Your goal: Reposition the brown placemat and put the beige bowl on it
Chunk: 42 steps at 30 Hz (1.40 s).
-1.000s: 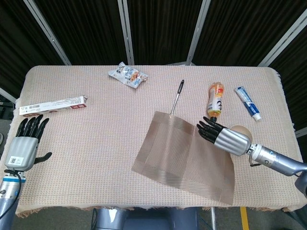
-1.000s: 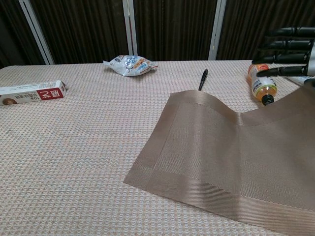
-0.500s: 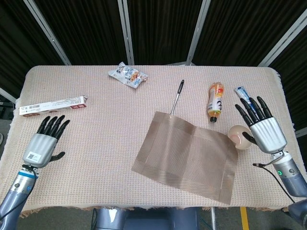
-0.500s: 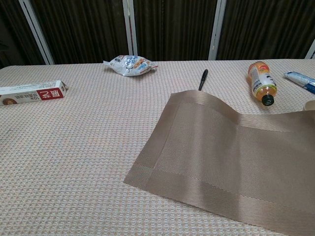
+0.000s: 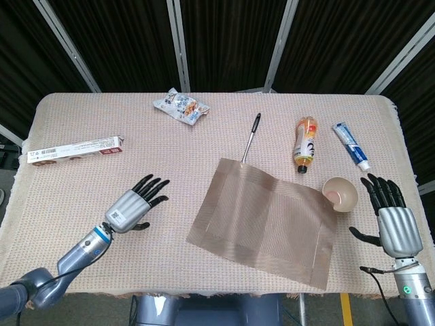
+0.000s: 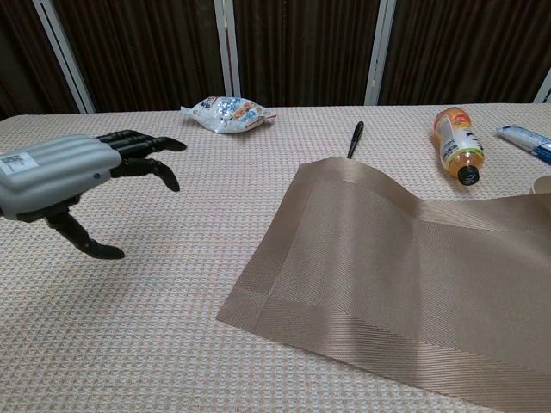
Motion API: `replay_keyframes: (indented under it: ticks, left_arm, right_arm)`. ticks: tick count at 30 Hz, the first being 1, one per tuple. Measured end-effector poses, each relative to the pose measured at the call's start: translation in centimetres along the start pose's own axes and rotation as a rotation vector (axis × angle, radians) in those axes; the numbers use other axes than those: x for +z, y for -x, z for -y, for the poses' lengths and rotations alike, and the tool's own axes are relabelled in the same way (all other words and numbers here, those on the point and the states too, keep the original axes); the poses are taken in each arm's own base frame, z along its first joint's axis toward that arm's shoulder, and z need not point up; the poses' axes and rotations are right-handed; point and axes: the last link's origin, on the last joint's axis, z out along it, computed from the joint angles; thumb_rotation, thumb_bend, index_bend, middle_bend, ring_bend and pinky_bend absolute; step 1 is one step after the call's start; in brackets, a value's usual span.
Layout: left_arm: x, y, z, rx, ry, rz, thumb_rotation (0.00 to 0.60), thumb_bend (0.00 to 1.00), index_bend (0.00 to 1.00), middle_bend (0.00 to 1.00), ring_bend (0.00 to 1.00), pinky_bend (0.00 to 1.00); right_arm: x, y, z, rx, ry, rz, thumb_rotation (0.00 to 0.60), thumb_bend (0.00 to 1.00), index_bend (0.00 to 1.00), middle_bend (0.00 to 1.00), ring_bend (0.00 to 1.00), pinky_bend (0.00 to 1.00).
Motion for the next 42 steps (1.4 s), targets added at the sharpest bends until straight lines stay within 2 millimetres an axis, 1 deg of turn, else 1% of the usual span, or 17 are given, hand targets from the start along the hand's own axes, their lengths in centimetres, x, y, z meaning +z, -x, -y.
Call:
replay_keyframes:
  ticks: [2, 6, 12, 18, 24, 31, 36, 42]
  left_arm:
    - [0.7, 0.6, -0.7, 0.0, 0.024, 0.007, 0.6, 0.06, 0.3, 0.0, 0.0, 0.0]
    - [2.0, 2.0, -1.8, 0.013, 0.071, 0.037, 0.6, 0.09, 0.3, 0.0, 0.0, 0.0]
    - [3.0, 3.6, -2.7, 0.025, 0.11, 0.066, 0.6, 0.1, 0.3, 0.0, 0.0, 0.0]
    - [4.1, 4.7, -4.0, 0.003, 0.142, 0.066, 0.6, 0.11, 0.3, 0.0, 0.0, 0.0]
    - [5.4, 5.0, -5.5, -0.008, 0.185, 0.046, 0.6, 0.12, 0.3, 0.0, 0.0, 0.0]
    - [6.4, 5.4, -6.6, 0.0, 0.211, 0.046, 0.6, 0.11, 0.3, 0.0, 0.0, 0.0]
    - [6.7, 5.6, -6.8, 0.018, 0.213, 0.055, 0.6, 0.12, 0.3, 0.0, 0.0, 0.0]
    - [6.6, 5.6, -6.2, 0.033, 0.199, 0.059, 0.6, 0.12, 0.3, 0.0, 0.0, 0.0]
  right_arm:
    - [-0.5, 0.5, 0.2, -0.002, 0.019, 0.013, 0.6, 0.0, 0.0, 0.0, 0.0, 0.0]
    - [-1.0, 1.2, 0.3, 0.002, 0.037, 0.033, 0.6, 0.0, 0.0, 0.0, 0.0, 0.0]
    - [-1.0, 1.3, 0.4, 0.002, 0.03, 0.029, 0.6, 0.0, 0.0, 0.0, 0.0, 0.0]
    - [-1.0, 1.2, 0.4, 0.005, 0.025, 0.024, 0.6, 0.0, 0.0, 0.0, 0.0, 0.0]
    - [-1.0, 1.0, 0.3, 0.01, 0.025, 0.017, 0.6, 0.0, 0.0, 0.0, 0.0, 0.0]
    - [-1.1, 0.7, 0.3, 0.016, 0.021, 0.006, 0.6, 0.0, 0.0, 0.0, 0.0, 0.0]
    - [-1.1, 0.5, 0.2, 0.022, 0.02, -0.003, 0.6, 0.0, 0.0, 0.0, 0.0, 0.0]
    - [-1.2, 0.3, 0.2, 0.025, 0.019, -0.011, 0.6, 0.0, 0.0, 0.0, 0.0, 0.0]
